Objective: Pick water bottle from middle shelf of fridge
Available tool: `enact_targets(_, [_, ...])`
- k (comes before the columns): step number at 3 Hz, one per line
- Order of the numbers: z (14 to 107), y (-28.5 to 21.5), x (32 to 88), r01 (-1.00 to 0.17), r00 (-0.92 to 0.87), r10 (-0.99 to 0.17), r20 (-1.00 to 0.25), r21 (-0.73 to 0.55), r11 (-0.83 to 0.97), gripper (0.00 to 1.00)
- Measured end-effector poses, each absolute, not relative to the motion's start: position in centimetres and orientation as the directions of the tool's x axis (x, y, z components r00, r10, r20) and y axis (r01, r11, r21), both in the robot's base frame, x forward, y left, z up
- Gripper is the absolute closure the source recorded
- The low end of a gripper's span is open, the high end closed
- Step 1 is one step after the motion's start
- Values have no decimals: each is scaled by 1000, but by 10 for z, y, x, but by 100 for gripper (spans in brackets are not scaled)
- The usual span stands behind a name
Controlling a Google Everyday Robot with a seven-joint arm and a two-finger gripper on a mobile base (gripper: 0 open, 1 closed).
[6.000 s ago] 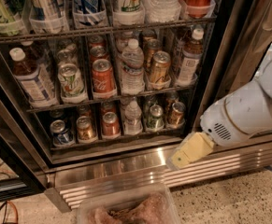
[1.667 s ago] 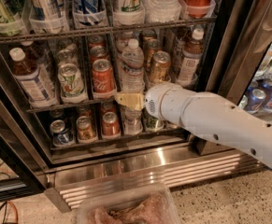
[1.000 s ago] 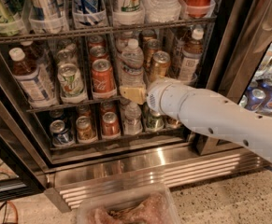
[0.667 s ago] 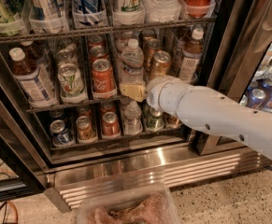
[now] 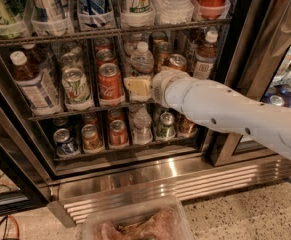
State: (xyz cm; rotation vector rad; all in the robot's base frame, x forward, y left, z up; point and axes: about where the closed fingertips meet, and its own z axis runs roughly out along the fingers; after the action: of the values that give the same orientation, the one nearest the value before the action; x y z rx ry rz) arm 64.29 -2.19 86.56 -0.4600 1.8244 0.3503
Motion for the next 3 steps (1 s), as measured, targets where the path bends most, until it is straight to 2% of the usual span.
enact_targets(3, [872, -18, 679, -486, -239, -164, -957, -28, 873, 24])
